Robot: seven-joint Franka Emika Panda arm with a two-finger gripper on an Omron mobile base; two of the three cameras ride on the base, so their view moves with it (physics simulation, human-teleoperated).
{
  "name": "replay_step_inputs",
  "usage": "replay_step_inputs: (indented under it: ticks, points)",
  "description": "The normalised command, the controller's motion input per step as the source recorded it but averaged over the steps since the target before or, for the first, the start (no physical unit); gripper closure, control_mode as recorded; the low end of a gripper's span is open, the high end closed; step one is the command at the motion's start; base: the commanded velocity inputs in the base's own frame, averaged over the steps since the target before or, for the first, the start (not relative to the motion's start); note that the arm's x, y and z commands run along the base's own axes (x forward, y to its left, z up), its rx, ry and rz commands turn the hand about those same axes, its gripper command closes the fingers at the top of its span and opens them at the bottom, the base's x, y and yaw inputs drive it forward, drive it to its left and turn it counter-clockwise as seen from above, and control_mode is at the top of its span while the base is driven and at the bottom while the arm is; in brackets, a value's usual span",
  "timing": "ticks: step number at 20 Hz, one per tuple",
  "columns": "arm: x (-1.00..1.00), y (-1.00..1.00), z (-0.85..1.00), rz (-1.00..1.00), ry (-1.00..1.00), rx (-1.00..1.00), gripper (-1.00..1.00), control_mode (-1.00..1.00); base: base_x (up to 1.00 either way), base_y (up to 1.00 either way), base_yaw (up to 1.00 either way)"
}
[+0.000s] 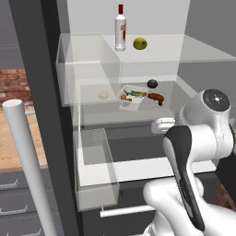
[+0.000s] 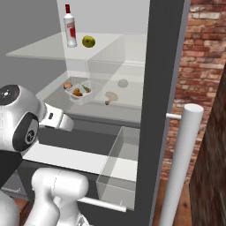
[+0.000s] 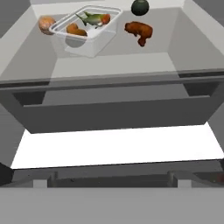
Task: Place the tupperware on the second highest shelf of the fridge. Make space for the tupperware among the existing items by rearranging them on the shelves if needed. Close the fridge door when finished.
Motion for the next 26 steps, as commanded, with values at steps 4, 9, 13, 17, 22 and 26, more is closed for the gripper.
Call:
replay_step_inputs:
  ticks: [4, 9, 13, 17, 22, 26]
  points:
    - [-0.28, -0.04, -0.10, 0.26, -0.01, 0.18, -1.00, -1.00, 0.00, 0.00, 0.00]
    - [-0.04, 0.00, 0.10, 0.06, 0.03, 0.01, -1.00, -1.00, 0.00, 0.00, 0.00]
    - [-0.09, 0.00, 0.04, -0.04, 0.00, 0.00, -1.00, -1.00, 0.00, 0.00, 0.00]
    - [0.00, 0.00, 0.00, -0.03, 0.00, 0.00, -1.00, -1.00, 0.00, 0.00, 0.00]
    - [0.00, 0.00, 0.00, 0.00, 0.00, 0.00, -1.00, 1.00, -0.13, 0.00, -0.01]
    - [0.00, 0.00, 0.00, 0.00, 0.00, 0.00, -1.00, 1.00, -0.70, 0.00, 0.00]
